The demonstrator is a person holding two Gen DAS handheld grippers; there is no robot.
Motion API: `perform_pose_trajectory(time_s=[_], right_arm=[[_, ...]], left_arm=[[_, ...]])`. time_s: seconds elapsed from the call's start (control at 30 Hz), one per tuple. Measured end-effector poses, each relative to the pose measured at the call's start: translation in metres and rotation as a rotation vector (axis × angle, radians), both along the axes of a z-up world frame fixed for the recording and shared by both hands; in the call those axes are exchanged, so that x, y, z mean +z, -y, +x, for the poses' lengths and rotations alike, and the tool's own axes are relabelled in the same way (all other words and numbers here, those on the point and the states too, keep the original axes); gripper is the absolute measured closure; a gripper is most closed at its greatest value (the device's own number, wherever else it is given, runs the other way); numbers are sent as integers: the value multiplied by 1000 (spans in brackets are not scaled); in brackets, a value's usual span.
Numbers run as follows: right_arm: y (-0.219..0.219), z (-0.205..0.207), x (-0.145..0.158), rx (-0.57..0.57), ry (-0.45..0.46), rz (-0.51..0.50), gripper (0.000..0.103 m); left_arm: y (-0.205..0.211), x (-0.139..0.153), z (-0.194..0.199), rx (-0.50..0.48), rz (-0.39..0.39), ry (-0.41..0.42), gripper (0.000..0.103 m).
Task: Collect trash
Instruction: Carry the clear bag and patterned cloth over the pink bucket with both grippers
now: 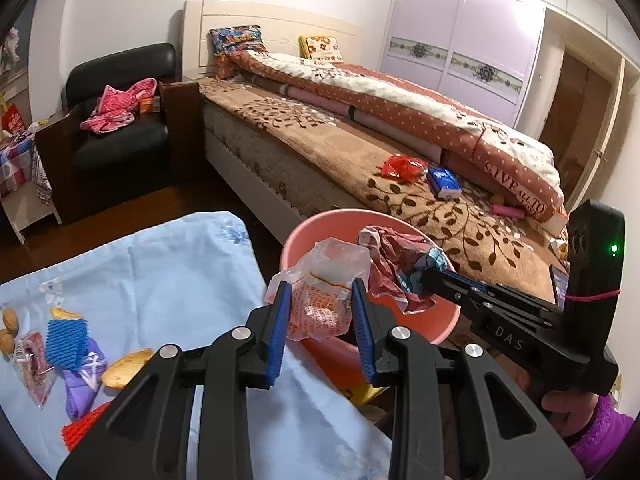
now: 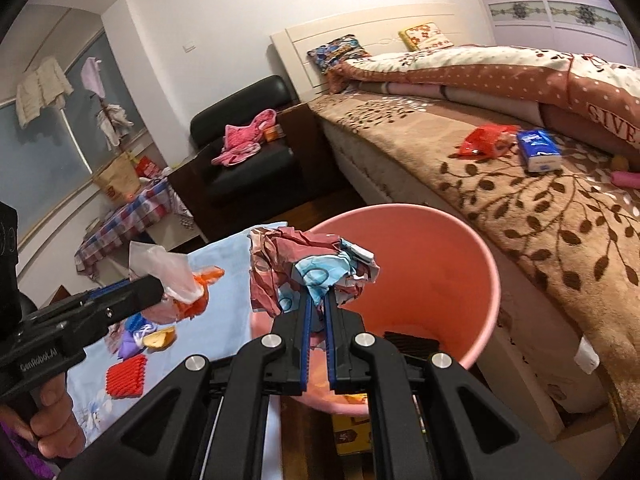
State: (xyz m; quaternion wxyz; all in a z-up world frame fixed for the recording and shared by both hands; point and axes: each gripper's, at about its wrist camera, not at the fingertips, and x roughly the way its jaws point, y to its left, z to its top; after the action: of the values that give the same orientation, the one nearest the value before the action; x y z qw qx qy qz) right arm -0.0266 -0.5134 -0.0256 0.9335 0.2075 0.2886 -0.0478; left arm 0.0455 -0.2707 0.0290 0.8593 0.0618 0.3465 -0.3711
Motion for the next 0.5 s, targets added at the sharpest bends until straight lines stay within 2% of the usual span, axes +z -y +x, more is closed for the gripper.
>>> perform_pose_trajectory(time_s=[0.5], right_arm=[[25, 3, -14, -52, -17, -3, 97]], left_arm=[[42, -27, 1, -40, 80, -41, 73]])
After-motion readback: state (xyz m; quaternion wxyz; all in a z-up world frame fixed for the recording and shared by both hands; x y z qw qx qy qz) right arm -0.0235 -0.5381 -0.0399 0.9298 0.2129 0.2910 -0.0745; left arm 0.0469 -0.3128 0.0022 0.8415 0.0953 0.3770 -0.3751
